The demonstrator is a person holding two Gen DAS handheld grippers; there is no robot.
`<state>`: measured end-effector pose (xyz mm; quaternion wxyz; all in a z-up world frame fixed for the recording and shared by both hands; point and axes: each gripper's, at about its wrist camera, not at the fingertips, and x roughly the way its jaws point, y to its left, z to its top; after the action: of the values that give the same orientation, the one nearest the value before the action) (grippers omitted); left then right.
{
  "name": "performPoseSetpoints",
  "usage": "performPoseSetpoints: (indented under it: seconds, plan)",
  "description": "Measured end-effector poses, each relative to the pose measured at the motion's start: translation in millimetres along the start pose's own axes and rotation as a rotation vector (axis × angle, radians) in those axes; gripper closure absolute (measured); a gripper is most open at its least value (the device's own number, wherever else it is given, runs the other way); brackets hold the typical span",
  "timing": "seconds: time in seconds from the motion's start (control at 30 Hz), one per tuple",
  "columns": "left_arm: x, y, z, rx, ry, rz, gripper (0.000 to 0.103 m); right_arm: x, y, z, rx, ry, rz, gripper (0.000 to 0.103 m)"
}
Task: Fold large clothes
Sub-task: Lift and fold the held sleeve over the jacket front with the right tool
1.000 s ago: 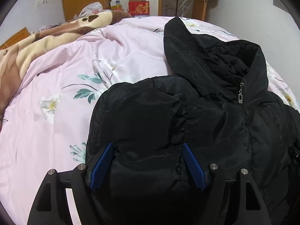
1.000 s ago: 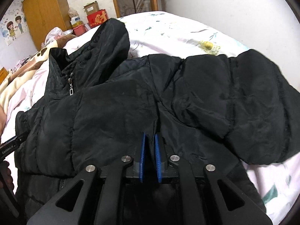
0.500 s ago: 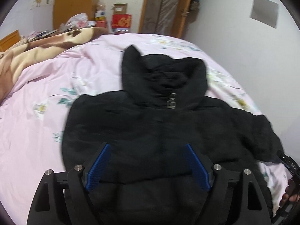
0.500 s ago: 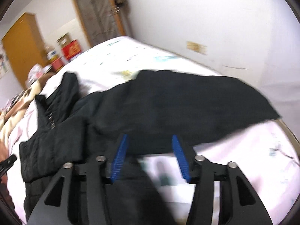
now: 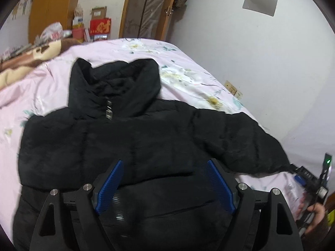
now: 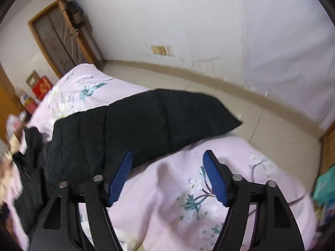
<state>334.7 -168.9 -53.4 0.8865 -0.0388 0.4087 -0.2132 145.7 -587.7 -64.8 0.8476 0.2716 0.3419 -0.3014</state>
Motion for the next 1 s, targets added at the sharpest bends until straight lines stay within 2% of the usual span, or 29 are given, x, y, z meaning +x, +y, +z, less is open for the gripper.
performPoseSetpoints:
  seconds: [0.2,0.4,0.6,0.63,0.7,0.83,0.87,1.0]
  plan:
    - [30,-25,-13,0.094,0.040,0.040,0.022,18,-14,6,0.074,0.018,0.004,0.025]
    - [47,-6,-23,0.053,0.099,0.085,0.022,44,-4,18,0.075,0.042,-0.005,0.024]
    - [53,6,-27,0.054,0.101,0.101,0.022,52,4,22,0.084,0.029,-0.025,0.025]
    - [54,5,-27,0.057,0.100,0.101,0.022,53,6,21,0.078,0.024,-0.032,0.028]
    - [55,8,-27,0.048,0.101,0.088,0.022,52,10,21,0.054,0.015,-0.040,0.047]
    - [54,10,-27,0.045,0.098,0.093,0.022,47,20,20,-0.004,0.001,-0.033,0.070]
    - [54,11,-27,0.043,0.100,0.093,0.022,45,22,21,-0.021,-0.007,-0.035,0.078]
    - [49,17,-24,0.025,0.094,0.101,0.022,29,33,24,-0.059,-0.060,-0.014,0.085]
